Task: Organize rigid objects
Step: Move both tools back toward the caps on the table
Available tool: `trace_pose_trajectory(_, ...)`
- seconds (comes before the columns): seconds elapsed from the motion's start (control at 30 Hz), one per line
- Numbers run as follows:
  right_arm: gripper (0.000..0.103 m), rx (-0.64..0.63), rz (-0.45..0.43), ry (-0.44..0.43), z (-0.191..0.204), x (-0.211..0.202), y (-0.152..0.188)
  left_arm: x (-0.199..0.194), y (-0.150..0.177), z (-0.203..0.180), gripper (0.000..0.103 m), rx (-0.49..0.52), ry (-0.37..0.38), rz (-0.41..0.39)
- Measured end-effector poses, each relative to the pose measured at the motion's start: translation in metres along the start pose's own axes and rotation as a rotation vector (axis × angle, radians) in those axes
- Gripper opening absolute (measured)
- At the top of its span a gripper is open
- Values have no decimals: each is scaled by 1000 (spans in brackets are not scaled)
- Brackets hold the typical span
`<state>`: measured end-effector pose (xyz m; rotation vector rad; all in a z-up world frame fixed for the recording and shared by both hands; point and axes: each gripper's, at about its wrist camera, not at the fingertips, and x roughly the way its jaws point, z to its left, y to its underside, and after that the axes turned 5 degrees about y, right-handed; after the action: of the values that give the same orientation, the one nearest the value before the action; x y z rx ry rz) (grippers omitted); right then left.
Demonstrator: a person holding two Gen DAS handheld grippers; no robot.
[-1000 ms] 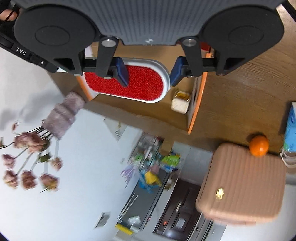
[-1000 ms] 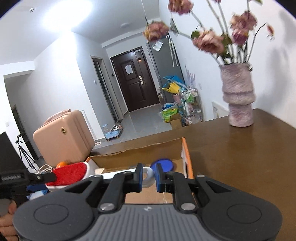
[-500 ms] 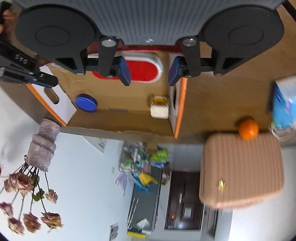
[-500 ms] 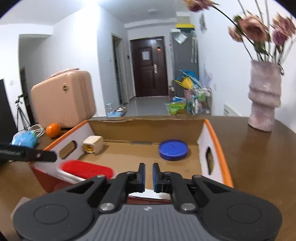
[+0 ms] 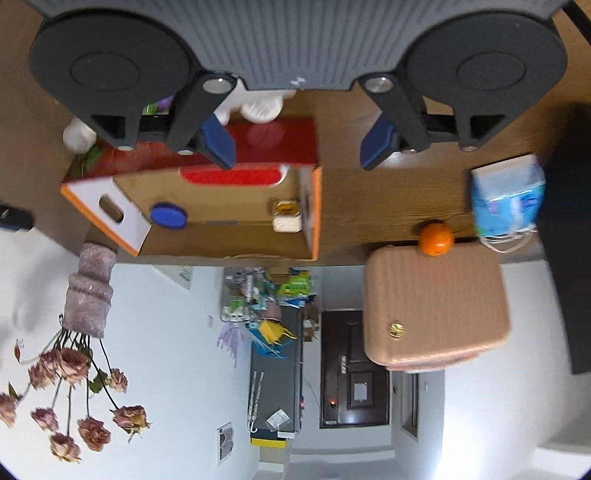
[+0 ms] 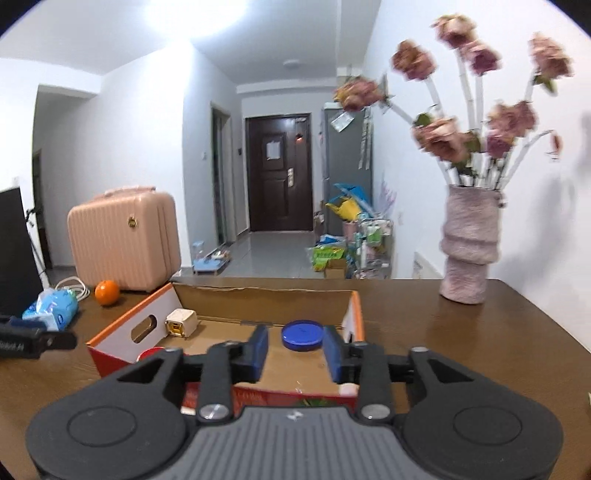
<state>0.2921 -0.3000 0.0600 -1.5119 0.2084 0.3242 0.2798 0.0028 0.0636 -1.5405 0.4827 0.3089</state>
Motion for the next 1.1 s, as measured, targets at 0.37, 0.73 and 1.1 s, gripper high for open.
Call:
trace_pose_trajectory(0.37,55,5,-10,0,4,-112,59,-100,67,-18,92,1,-26,-54)
trace_pose_trajectory(0.73,63,-51,87,-31,26,-165,112,-156,123,-23,99,26,20,-62)
trace_pose_trajectory(1.1,69,-53,83,-12,27,-191,126,-153,133,-41,103,69,20,-27)
